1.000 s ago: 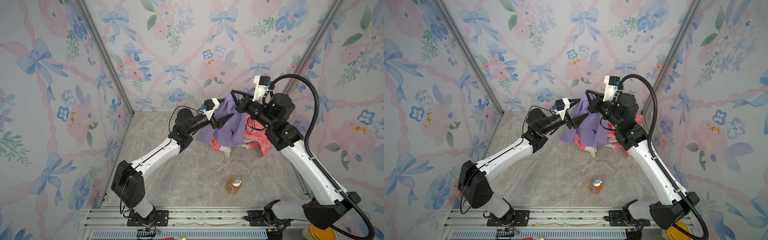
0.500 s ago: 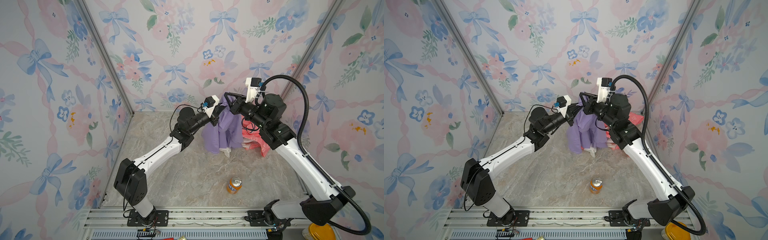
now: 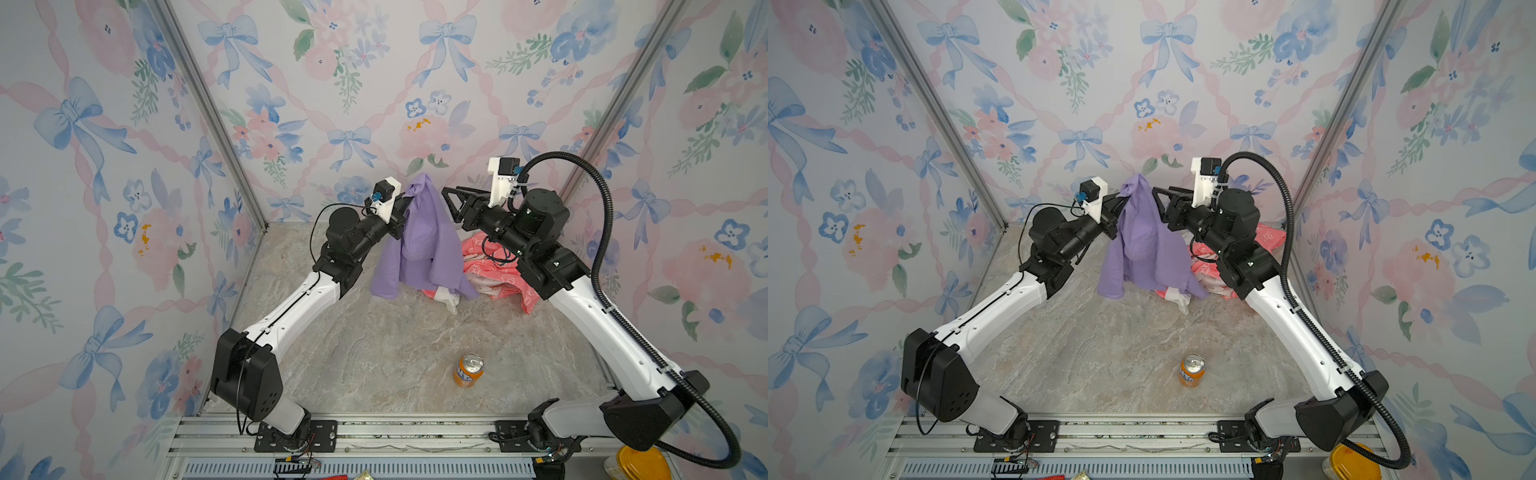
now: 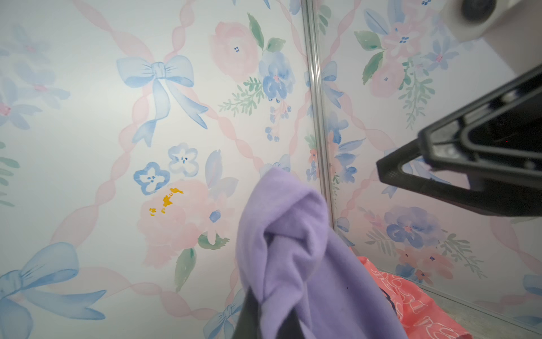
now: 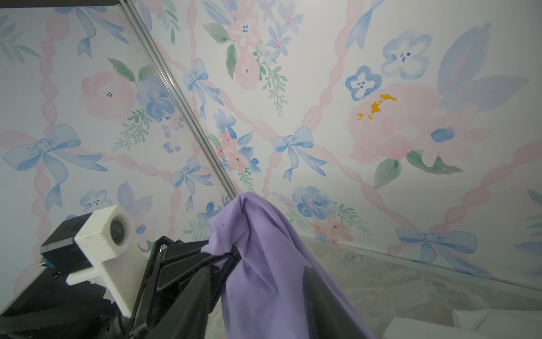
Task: Pick out a specific cloth from the pile
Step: 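Grasp the purple cloth with the left gripper while the right gripper releases it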
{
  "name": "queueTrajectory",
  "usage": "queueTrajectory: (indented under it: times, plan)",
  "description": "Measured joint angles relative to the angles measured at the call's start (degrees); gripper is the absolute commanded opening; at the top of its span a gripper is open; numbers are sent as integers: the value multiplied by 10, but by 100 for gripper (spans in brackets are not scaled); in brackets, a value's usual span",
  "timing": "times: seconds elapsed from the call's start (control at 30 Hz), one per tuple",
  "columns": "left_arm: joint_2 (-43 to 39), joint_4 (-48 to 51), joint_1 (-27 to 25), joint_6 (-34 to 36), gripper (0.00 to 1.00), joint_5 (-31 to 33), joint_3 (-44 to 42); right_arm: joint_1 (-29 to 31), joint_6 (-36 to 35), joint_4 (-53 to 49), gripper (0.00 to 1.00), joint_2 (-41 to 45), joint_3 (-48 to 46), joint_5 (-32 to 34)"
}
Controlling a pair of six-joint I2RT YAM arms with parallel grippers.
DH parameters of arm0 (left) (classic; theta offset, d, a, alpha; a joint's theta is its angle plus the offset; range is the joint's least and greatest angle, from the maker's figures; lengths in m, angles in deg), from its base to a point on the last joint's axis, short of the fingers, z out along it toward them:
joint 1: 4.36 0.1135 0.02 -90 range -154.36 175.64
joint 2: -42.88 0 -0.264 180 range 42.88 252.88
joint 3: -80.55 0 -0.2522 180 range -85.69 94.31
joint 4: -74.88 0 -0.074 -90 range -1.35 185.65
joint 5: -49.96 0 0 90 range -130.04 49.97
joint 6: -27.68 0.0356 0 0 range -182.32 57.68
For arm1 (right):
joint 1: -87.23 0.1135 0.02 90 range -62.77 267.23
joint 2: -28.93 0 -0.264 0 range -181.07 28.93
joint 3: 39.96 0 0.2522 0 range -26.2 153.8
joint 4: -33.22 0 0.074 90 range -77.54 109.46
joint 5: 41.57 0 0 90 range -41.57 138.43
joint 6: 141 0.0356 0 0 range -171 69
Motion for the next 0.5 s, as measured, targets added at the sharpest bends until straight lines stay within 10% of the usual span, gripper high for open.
queueTrajectory:
  times: [0.5]
  plan:
    - [-65, 34, 130, 16, 0, 3, -14, -4, -1, -2, 70, -15, -8, -9]
